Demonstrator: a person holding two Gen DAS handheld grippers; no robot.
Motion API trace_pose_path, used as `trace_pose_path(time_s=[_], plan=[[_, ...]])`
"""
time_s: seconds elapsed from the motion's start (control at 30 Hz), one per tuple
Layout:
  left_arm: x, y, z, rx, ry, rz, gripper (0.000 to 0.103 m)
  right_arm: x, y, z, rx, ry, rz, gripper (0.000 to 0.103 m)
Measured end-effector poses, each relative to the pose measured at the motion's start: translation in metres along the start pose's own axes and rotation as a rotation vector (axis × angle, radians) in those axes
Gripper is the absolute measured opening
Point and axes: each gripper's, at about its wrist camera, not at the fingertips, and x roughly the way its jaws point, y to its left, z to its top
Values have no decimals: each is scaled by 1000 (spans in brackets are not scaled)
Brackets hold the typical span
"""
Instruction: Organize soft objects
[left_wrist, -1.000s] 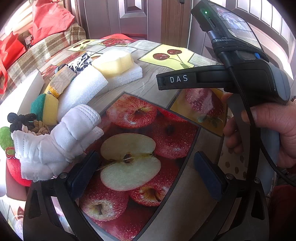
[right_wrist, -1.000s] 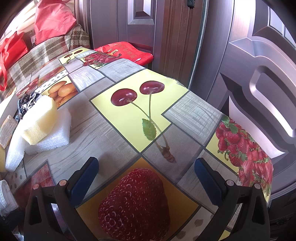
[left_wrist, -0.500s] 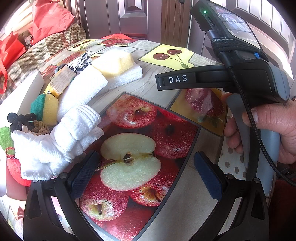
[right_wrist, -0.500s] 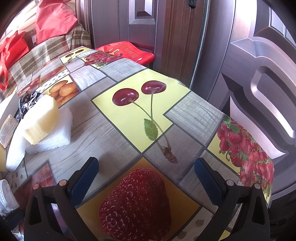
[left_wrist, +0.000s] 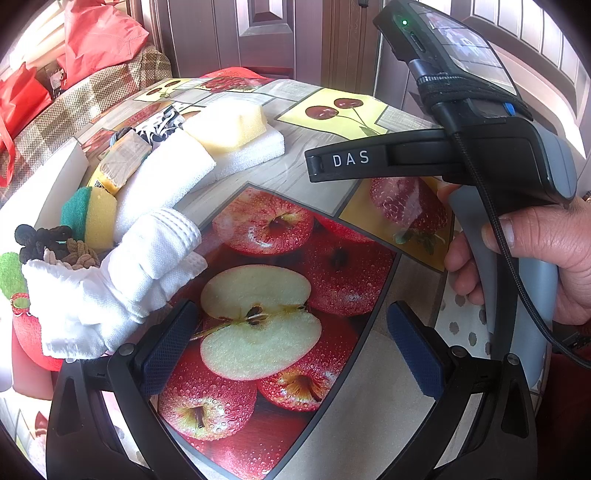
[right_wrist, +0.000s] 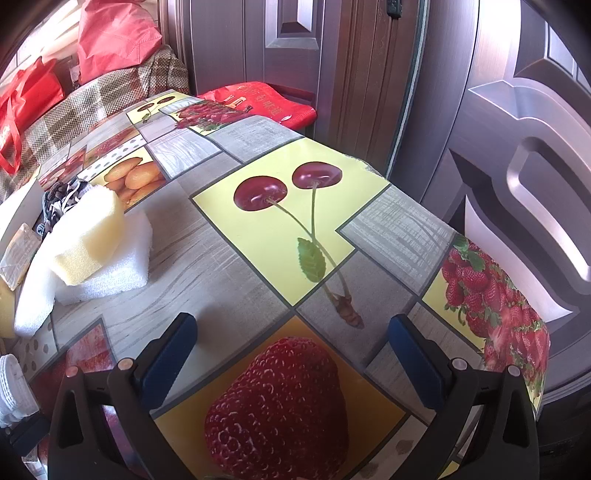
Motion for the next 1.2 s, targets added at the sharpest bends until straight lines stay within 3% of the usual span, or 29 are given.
trace_pose_path(time_s=[0.4, 0.63, 0.8, 1.0, 1.1, 1.2], plan=[[0, 0, 0, 0, 0, 0, 102, 0, 0, 0, 6, 1, 8, 103], [0, 0, 0, 0, 1, 0, 102, -4, -5, -1, -58, 14, 75, 103], [0, -1, -1, 0, 2, 0, 102, -22, -28, -8, -72, 4, 144, 103], [3, -4, 3, 10, 15, -4, 102, -46, -53, 5, -45, -35, 144, 103], [-10, -8, 2, -1, 29, -34, 102, -55, -61, 16, -7, -46, 161, 103], [-41, -8, 3, -8, -13, -65, 102, -65, -64, 28, 29, -73, 191, 103]])
